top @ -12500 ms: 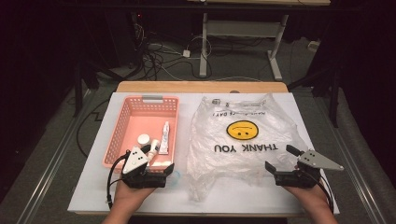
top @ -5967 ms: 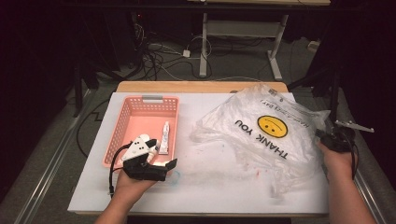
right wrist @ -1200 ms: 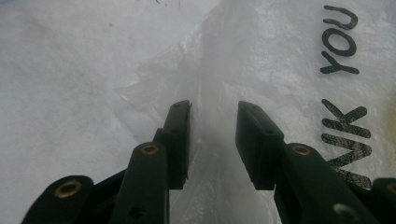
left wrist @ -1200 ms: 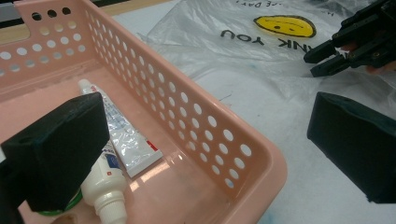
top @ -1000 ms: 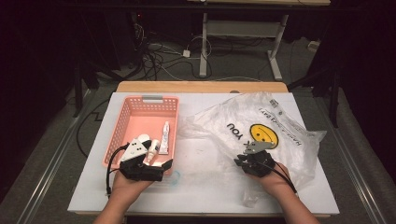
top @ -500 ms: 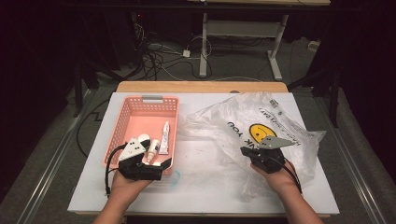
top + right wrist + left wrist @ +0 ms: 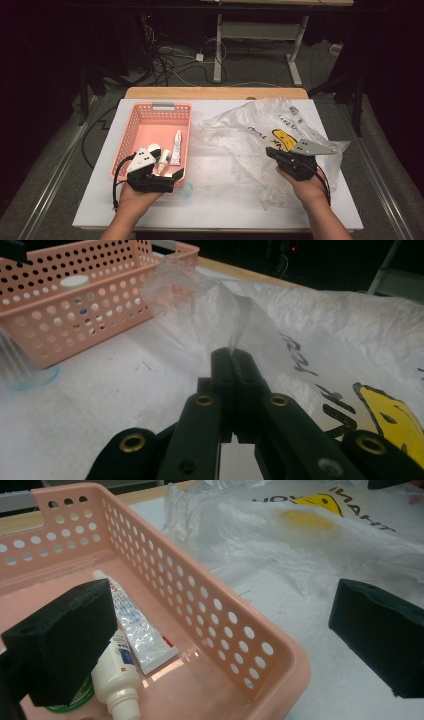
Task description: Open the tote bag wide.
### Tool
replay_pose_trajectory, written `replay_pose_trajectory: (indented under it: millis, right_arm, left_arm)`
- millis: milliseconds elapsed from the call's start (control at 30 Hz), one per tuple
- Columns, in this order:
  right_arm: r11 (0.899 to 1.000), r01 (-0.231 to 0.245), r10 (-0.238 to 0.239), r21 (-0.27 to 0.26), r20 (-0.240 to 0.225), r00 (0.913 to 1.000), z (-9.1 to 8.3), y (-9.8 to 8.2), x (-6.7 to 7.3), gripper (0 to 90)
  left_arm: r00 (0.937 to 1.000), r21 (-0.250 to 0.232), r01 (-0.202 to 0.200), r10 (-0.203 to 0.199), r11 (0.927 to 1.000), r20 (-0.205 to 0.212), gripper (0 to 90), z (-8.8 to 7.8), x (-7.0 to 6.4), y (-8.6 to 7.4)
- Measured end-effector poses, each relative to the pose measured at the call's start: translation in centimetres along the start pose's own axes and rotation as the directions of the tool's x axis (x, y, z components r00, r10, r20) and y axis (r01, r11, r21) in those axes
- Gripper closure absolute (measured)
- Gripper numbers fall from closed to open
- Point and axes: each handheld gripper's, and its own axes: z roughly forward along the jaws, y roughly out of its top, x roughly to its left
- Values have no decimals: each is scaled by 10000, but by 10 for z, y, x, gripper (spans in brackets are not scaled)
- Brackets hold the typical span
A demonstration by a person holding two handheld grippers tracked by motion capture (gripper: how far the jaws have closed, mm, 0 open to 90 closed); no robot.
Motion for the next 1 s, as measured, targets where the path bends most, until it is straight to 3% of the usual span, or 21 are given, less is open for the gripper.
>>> replay_pose_trajectory:
  millis: [267,600,833,933,1000]
  right_arm:
    - [9965,-141,158,-825,194,9997,-17,9,-7,900]
    - [9964,-232,245,-810,141,9996,-18,8,-9,900]
    - [9958,-294,301,-863,76,9995,-18,9,-11,900]
    - [9957,-284,292,-882,78,9995,-18,9,-11,900]
    - [9957,-297,302,-883,51,9995,-18,9,-11,900]
  left_arm:
    - [9998,-154,-168,166,9997,-118,0,0,-2,0]
    - [9999,-280,99,-96,9996,80,0,-1,-3,5]
    - [9996,-133,260,-259,9996,146,0,4,-3,27]
    - [9999,-130,-11,9,9999,-139,0,6,0,38]
    - [9996,-172,96,-101,9998,-280,0,8,7,46]
